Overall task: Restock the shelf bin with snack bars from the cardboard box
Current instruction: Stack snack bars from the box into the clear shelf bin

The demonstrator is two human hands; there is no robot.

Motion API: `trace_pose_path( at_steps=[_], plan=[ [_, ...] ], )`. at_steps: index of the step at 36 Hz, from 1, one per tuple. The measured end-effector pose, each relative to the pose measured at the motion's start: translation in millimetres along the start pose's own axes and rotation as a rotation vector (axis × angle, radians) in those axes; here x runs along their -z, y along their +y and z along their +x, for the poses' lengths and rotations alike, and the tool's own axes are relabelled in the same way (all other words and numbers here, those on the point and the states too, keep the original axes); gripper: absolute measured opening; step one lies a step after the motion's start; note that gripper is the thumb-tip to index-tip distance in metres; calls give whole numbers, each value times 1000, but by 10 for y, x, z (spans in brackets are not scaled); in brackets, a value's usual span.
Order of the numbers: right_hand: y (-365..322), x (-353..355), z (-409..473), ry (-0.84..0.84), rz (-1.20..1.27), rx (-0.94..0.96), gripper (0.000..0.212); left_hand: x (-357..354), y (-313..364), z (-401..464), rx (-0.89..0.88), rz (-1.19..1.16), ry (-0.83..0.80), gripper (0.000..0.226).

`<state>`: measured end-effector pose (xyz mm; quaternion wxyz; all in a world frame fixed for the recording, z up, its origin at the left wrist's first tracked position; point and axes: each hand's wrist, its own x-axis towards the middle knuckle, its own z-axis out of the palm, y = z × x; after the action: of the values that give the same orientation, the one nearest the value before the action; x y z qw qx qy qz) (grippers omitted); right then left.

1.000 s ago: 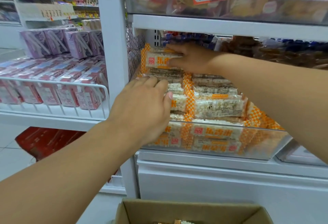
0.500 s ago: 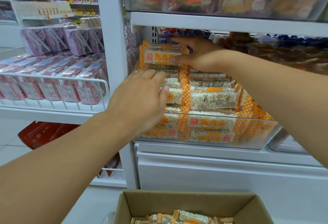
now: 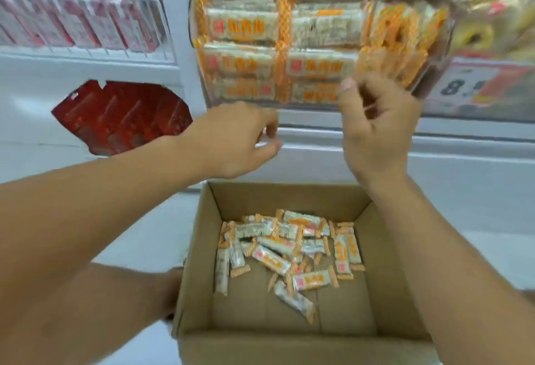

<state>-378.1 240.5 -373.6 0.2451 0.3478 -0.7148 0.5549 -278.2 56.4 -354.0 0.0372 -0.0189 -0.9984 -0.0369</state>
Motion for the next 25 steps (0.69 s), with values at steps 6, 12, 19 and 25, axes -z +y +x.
trace_pose_path(
  at_steps=[6,12,19,25],
  plan=[
    [992,-172,-1492,-1206,-412,-658,39,-1636,110,-603,350,131,-924,78],
    [1469,177,-2207,-1490,-637,-857,61,-2611,255,-920,934,-421,-722,67],
    [1595,9,-2594,-1564,-620,-742,58,-3326,133,-748,1423,-828,-529,73],
    [1528,-278,-2834,-1744,-543,-768,67,-3892,168,-828,1519,-821,-489,84]
  ],
)
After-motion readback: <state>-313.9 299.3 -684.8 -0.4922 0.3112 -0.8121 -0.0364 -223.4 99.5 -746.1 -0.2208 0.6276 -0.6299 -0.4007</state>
